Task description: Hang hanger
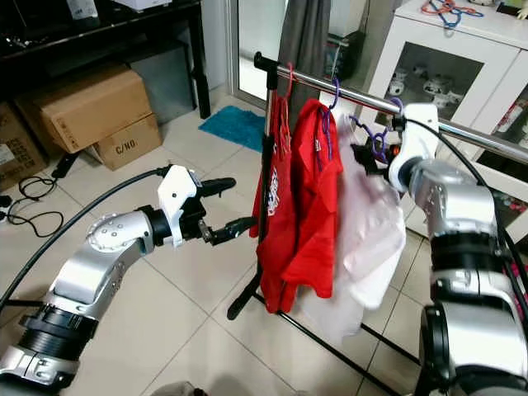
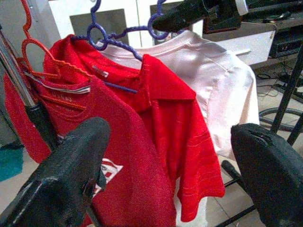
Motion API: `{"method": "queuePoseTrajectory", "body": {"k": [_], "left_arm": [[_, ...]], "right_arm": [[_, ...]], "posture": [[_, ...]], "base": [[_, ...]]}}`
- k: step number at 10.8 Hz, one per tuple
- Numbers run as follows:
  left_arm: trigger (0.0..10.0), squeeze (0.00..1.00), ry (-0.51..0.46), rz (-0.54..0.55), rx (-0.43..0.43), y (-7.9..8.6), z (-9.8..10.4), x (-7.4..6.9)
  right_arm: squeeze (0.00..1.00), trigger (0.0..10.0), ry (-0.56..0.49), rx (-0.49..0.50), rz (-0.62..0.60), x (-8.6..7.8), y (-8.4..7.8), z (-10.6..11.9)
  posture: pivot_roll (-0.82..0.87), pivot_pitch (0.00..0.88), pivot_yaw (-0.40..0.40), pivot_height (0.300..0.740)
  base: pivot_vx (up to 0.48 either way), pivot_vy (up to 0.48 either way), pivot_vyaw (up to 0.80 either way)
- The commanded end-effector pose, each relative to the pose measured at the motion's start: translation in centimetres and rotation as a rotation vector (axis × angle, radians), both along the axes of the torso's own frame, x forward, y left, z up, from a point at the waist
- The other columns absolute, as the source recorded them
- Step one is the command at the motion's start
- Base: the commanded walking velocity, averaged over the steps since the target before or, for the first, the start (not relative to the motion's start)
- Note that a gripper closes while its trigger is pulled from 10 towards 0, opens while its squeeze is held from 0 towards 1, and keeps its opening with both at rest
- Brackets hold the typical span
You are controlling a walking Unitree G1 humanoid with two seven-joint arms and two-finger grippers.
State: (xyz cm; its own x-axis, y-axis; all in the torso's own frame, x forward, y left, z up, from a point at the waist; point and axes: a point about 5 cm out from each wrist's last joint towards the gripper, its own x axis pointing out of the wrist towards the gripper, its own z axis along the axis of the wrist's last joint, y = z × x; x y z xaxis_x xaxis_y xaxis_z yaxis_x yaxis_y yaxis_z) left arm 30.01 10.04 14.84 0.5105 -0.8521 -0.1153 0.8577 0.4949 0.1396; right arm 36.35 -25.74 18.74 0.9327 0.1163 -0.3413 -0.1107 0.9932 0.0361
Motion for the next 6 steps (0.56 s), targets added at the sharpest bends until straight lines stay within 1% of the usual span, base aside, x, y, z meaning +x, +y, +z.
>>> {"method": "queuePoseTrajectory", "body": {"k": [1, 2, 3, 4, 5, 6], "left_arm": [[10.0, 0.00, -0.010, -0.029, 0.001, -0.3, 0.5, -0.1], [10.0, 0.00, 0.000, -0.050, -0.004, -0.5, 0.5, -0.2], [10.0, 0.07, 0.025, -0.083, 0.002, -0.7, 0.4, -0.4], [10.0, 0.71, 0.033, -0.096, 0.004, -0.7, 0.4, -0.6], [10.0, 1.00, 0.040, -0.095, 0.006, -0.5, 0.4, -0.8], [10.0, 1.00, 0.044, -0.093, 0.007, -0.3, 0.3, -0.9]], "right_arm": [[0.00, 10.0, -0.002, 0.022, -0.006, -0.3, -0.5, 0.2], [0.00, 10.0, 0.005, 0.035, -0.034, -0.2, -0.6, -0.3], [0.00, 10.0, 0.028, 0.052, -0.070, 0.1, -0.6, -1.1], [0.00, 10.0, 0.038, 0.061, -0.079, 0.2, -0.6, -1.4], [0.00, 10.0, 0.031, 0.071, -0.056, 0.2, -0.5, -1.0], [0.00, 10.0, 0.010, 0.075, -0.046, 0.3, -0.5, -0.8]], "posture": [[0.01, 0.000, 0.000, 0.740], [0.00, 0.000, 0.009, 0.740], [0.01, 0.000, 0.008, 0.740], [0.01, 0.000, 0.006, 0.740], [0.02, 0.000, -0.005, 0.740], [0.02, 0.000, -0.004, 0.740]], "base": [[0.000, 0.000, 0.00], [0.000, 0.000, 0.00], [0.000, 0.000, 0.00], [0.000, 0.000, 0.00], [0.000, 0.000, 0.00], [0.000, 0.000, 0.00]]}}
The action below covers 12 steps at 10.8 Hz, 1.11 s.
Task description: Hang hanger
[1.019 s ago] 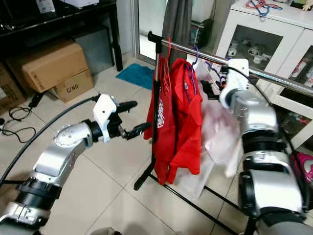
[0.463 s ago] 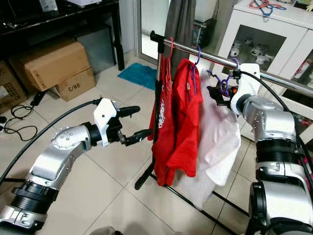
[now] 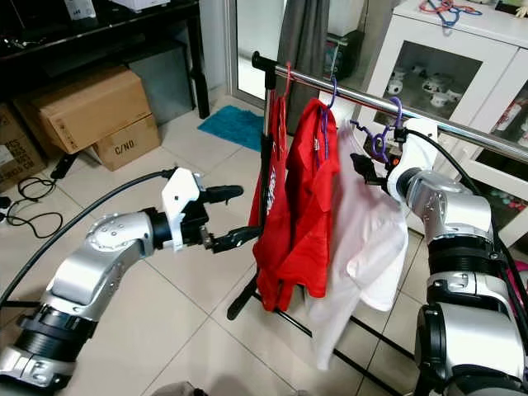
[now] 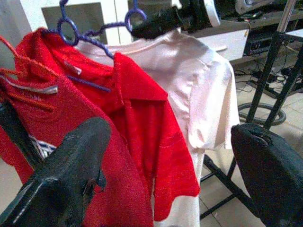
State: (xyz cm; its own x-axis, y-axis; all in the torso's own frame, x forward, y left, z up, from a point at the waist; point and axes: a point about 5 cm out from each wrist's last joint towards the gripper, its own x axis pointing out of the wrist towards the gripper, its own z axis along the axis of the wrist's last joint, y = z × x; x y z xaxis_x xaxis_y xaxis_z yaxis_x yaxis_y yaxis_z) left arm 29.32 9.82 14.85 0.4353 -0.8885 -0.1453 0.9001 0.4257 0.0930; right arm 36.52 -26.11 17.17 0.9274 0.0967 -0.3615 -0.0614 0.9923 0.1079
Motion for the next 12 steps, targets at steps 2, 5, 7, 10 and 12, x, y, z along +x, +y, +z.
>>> {"method": "queuePoseTrajectory", "body": {"k": [2, 5, 7, 10, 12], "left_arm": [[10.0, 1.00, -0.001, -0.020, 0.002, -0.2, 0.3, -0.4], [10.0, 1.00, 0.005, -0.024, -0.001, -0.2, 0.5, -0.3], [10.0, 1.00, 0.006, -0.024, 0.001, -0.2, 0.5, -0.4], [10.0, 1.00, 0.006, -0.027, 0.004, -0.3, 0.4, -0.4], [10.0, 1.00, 0.003, -0.028, 0.005, -0.4, 0.5, -0.3]], "right_arm": [[0.00, 10.0, -0.059, 0.010, -0.018, 0.9, -0.2, 1.1], [0.00, 0.0, -0.033, -0.011, -0.011, 1.8, 0.2, 0.8], [0.00, 0.0, -0.006, 0.030, -0.031, 2.0, 0.2, 0.5], [0.00, 0.0, -0.006, 0.067, -0.049, 2.1, 0.0, 0.6], [0.00, 0.0, -0.022, 0.072, -0.062, 2.3, -0.1, 0.9]], "posture": [[0.02, 0.000, -0.005, 0.740], [0.03, 0.000, -0.012, 0.740], [0.03, 0.000, -0.016, 0.740], [0.03, 0.000, -0.013, 0.740], [0.03, 0.000, -0.009, 0.740]], "base": [[0.000, 0.000, 0.00], [0.000, 0.000, 0.00], [0.000, 0.000, 0.00], [0.000, 0.000, 0.00], [0.000, 0.000, 0.00]]}}
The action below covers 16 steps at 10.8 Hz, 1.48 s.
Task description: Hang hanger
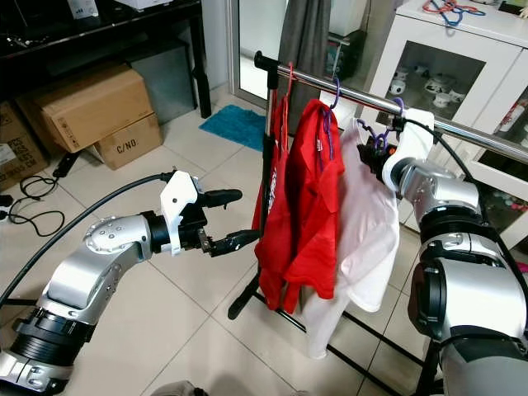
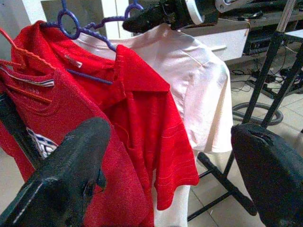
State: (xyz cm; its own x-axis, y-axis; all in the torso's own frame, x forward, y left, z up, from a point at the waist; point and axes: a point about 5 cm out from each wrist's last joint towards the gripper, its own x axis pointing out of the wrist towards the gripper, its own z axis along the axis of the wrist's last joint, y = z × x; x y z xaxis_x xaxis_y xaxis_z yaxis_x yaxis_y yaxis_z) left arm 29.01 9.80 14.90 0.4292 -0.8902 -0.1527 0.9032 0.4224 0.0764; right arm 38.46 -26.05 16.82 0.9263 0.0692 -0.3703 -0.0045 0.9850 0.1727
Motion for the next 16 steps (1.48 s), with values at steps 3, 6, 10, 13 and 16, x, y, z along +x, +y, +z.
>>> {"method": "queuePoseTrajectory", "body": {"k": [3, 6, 10, 13, 16], "left_arm": [[10.0, 1.00, -0.018, -0.029, 0.010, -0.5, 0.4, 0.1], [10.0, 1.00, -0.024, -0.032, 0.016, -0.6, 0.5, 0.2], [10.0, 1.00, -0.031, -0.035, 0.028, -0.7, 0.4, 0.3], [10.0, 1.00, -0.062, 0.012, 0.026, -0.5, 0.5, 0.5], [10.0, 0.00, -0.129, 0.225, 0.013, 0.3, 0.4, 1.3]], "right_arm": [[0.00, 0.0, -0.060, 0.005, -0.010, 0.7, 0.3, 1.4], [0.00, 0.0, -0.082, 0.004, -0.001, 0.9, 0.8, 1.5], [0.00, 0.0, -0.070, -0.029, 0.004, 0.9, 1.0, 1.0], [0.00, 0.0, -0.111, -0.051, 0.027, 0.9, 1.2, 1.2], [0.00, 0.0, -0.236, -0.053, 0.057, 0.5, 0.8, 2.0]], "posture": [[0.03, 0.000, -0.009, 0.740], [0.03, 0.000, -0.008, 0.740], [0.03, 0.000, -0.005, 0.740], [0.03, 0.000, -0.004, 0.740], [0.03, 0.000, -0.007, 0.740]], "base": [[0.000, 0.000, 0.00], [0.000, 0.000, 0.00], [0.000, 0.000, 0.00], [0.000, 0.000, 0.00], [0.000, 0.000, 0.00]]}}
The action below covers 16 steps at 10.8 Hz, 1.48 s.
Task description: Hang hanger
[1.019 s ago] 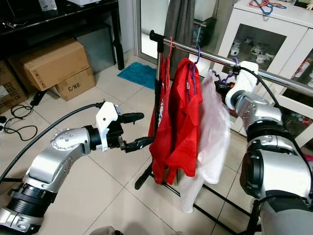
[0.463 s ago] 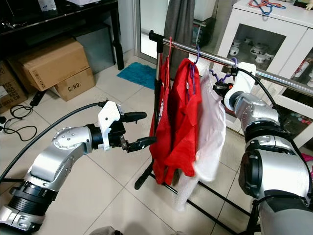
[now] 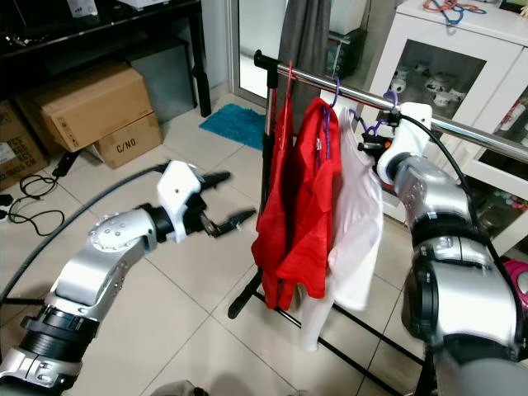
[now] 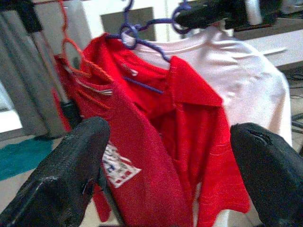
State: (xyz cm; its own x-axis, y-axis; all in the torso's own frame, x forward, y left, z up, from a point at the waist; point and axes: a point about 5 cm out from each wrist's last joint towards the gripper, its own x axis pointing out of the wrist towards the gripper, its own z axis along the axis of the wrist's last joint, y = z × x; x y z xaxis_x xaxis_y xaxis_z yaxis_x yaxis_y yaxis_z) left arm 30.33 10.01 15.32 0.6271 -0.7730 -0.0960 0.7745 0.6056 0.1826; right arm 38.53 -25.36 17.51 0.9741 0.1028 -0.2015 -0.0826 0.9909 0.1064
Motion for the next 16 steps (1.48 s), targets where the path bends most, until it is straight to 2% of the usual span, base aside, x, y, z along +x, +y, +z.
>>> {"method": "queuePoseTrajectory", "body": {"k": [1, 3, 5, 7, 11, 16], "left_arm": [[10.0, 0.00, -0.008, 0.025, -0.012, -0.1, -0.1, -0.2], [10.0, 0.00, -0.015, 0.059, -0.042, -0.4, -0.2, -0.2], [10.0, 0.00, -0.007, 0.071, -0.046, -0.5, -0.4, -0.2], [10.0, 0.00, -0.004, 0.093, -0.055, -0.5, -0.4, -0.1], [10.0, 0.00, -0.010, 0.132, -0.066, -0.1, -0.5, -0.1], [10.0, 0.00, -0.008, 0.145, -0.063, 0.0, -0.6, -0.1]], "right_arm": [[0.00, 0.0, -0.087, -0.010, 0.012, -0.1, -0.4, 1.5], [0.00, 0.0, -0.161, -0.011, 0.049, -1.6, -0.9, 2.0], [0.00, 0.0, -0.219, -0.031, 0.094, -3.3, -0.6, 2.3], [0.00, 0.0, -0.227, -0.045, 0.110, -5.5, 0.2, 2.0], [0.00, 0.0, -0.205, -0.062, 0.067, -7.1, 0.8, 1.5], [0.00, 0.0, -0.163, -0.068, 0.022, -8.0, 1.1, 0.9]], "posture": [[0.03, 0.000, -0.002, 0.740], [0.02, 0.000, 0.009, 0.740], [0.02, 0.000, 0.012, 0.740], [0.01, 0.000, 0.010, 0.740], [0.02, 0.000, -0.016, 0.740], [0.02, 0.000, -0.035, 0.740]], "base": [[0.000, 0.000, 0.00], [0.000, 0.000, 0.00], [-0.131, 0.000, 0.00], [-0.300, 0.000, 0.00], [-0.300, 0.000, 0.00], [-0.201, 0.000, 0.00]]}}
